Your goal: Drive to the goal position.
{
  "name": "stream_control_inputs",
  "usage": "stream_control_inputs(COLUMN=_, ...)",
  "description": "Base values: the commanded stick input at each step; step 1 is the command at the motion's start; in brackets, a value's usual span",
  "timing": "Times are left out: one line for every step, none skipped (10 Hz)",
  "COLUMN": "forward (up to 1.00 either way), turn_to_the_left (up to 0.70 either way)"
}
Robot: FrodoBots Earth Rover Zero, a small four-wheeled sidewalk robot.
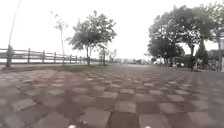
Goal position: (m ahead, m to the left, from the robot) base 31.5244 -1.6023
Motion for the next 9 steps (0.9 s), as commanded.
stream_control_inputs(forward=0.85, turn_to_the_left=0.0)
stream_control_inputs(forward=0.85, turn_to_the_left=0.0)
stream_control_inputs(forward=0.85, turn_to_the_left=0.0)
stream_control_inputs(forward=0.85, turn_to_the_left=0.0)
stream_control_inputs(forward=0.85, turn_to_the_left=0.0)
stream_control_inputs(forward=0.85, turn_to_the_left=0.0)
stream_control_inputs(forward=0.85, turn_to_the_left=0.0)
stream_control_inputs(forward=0.85, turn_to_the_left=0.0)
stream_control_inputs(forward=0.85, turn_to_the_left=0.0)
